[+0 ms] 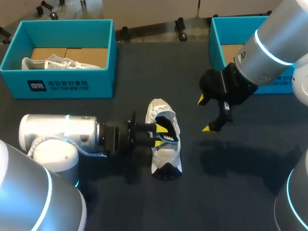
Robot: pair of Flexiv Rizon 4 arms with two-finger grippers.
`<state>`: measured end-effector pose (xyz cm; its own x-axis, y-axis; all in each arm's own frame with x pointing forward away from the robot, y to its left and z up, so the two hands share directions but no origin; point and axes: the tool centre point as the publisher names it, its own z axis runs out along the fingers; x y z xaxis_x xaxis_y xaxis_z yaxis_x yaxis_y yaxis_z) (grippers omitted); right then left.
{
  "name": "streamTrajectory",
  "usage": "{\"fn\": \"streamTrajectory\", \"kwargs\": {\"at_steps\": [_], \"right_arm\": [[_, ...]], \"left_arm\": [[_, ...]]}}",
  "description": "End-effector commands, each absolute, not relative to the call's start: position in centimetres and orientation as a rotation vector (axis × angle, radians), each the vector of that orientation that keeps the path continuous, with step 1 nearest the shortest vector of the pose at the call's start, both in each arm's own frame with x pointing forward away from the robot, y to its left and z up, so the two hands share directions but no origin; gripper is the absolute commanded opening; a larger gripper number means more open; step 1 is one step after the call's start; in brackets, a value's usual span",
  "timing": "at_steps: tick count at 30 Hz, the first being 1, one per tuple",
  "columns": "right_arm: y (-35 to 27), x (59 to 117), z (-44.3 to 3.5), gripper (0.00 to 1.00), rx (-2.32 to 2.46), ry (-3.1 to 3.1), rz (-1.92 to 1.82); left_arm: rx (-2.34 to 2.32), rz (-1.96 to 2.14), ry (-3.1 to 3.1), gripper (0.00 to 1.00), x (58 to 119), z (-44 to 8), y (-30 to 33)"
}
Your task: Take the shoe out of the shoebox, open the shoe tongue, remove and reinsert the insole, then place the shoe into the shoebox
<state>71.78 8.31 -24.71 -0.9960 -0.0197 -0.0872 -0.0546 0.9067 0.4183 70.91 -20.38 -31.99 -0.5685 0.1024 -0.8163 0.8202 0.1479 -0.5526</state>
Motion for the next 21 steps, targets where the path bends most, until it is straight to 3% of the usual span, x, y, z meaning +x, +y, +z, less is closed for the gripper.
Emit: {"fn": "streamTrajectory", "kwargs": {"at_steps": [1, 5, 21], "right_arm": [[8.4, 71.8, -24.8, 1.00, -0.060, 2.988, 0.660], [8.4, 71.8, -24.8, 1.00, -0.060, 2.988, 0.660], [8.4, 71.8, -24.8, 1.00, -0.060, 2.988, 0.660]], "left_arm": [[0.885, -1.468, 1.807, 0.16, 70.1, -31.9, -19.8], [0.910, -1.468, 1.822, 0.00, 69.6, -32.4, -20.0], [1.025, -1.465, 1.840, 0.00, 71.7, -34.0, -19.7]]}}
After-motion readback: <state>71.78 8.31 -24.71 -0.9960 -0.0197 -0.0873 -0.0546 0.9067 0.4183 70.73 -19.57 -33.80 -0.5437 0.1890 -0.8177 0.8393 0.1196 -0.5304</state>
